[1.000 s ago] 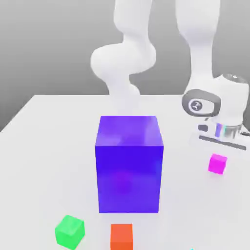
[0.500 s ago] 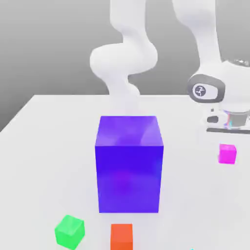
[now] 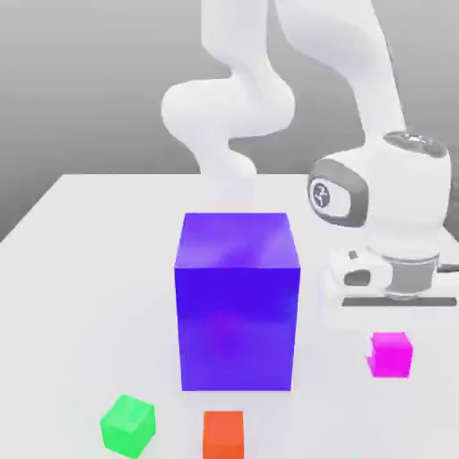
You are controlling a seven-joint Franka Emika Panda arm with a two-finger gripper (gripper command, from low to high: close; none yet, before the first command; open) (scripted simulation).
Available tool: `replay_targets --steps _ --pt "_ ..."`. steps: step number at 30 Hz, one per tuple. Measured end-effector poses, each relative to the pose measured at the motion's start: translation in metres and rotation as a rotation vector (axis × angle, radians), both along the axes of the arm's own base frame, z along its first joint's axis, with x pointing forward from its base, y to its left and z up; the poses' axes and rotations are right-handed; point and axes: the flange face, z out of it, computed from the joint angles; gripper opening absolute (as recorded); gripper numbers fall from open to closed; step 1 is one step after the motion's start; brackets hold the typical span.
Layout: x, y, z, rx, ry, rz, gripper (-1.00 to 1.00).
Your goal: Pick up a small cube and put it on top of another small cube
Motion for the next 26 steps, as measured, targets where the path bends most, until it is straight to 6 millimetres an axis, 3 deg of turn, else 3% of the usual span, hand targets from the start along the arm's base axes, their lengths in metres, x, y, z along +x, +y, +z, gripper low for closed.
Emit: replay_targets --steps 8,16,18,22,23,26 --pt "0.047 -0.134 0.016 -0.011 0.033 -0.270 -1.00" --pt "0.049 -0.278 0.035 0.004 0.074 -0.561 -1.00" --pt "0.042 -0.299 0.036 0.017 0.088 -0.653 -1.00" --pt "0.040 -0.308 -0.006 0.022 0.094 -0.695 -1.00" --pt "0.040 -0.308 -0.018 0.022 0.094 -0.697 1.00" --pt "0.040 -0.308 -0.018 0.022 0.094 -0.697 1.00"
